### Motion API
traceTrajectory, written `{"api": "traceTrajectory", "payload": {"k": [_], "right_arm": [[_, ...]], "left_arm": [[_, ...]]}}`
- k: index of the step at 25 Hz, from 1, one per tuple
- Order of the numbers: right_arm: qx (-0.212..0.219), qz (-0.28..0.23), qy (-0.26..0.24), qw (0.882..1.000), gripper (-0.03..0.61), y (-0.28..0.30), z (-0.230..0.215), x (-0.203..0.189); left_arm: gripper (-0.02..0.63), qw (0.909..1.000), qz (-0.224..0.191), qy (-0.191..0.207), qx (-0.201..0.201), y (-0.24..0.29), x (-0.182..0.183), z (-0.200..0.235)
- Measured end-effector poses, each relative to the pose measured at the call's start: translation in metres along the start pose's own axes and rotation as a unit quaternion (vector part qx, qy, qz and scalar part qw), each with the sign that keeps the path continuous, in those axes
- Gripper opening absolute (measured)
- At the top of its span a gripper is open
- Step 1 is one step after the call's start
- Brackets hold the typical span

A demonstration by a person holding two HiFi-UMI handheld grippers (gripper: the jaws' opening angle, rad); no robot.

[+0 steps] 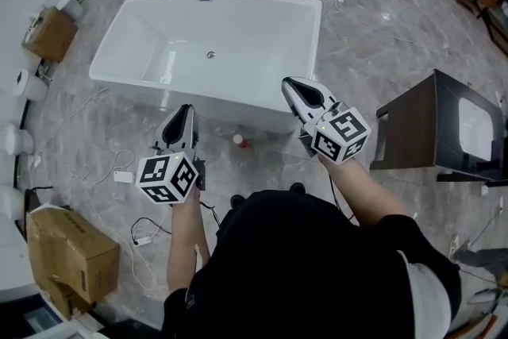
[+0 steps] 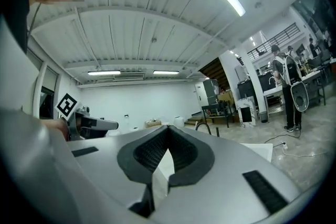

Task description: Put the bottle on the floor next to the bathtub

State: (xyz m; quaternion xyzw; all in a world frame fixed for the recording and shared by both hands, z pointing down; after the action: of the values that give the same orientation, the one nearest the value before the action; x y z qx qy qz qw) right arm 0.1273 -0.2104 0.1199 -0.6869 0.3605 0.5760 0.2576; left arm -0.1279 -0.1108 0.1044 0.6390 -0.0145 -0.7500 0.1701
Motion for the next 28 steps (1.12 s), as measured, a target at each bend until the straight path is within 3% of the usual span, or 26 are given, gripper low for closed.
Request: {"api": "traceTrajectory", "payload": {"k": [6,15,28], "right_arm": [[0.037,-0.032,-0.026,0.998,0.028,-0.002,0.032,0.015],[0.024,-0.01,-0.02,0.999,0.028,-0.004,0.062,-0.002],[0.035,0.002,-0.012,0.999,0.028,-0.015,0.066,-0.008]], "left_arm": [[0.046,0.9999,-0.009,0.006,-0.002,-0.013,0.003,0.011],[0.046,0.9999,-0.01,0.003,-0.012,-0.024,0.001,0.022],[0.046,1.0,-0.006,0.001,-0.008,-0.039,-0.009,0.015]]}}
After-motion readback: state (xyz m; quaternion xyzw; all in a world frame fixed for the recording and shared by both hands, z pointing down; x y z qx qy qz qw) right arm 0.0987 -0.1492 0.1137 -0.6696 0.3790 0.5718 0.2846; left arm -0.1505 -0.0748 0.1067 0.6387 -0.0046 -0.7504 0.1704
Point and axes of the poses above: the fingertips, and each gripper's own axes: y forward along the fingers, z to its left, x out of its top, the point moved 6 cm from there along -y, backward along the fingers, and after that the axes turned 5 degrees about -x, right-handed, at the moved point
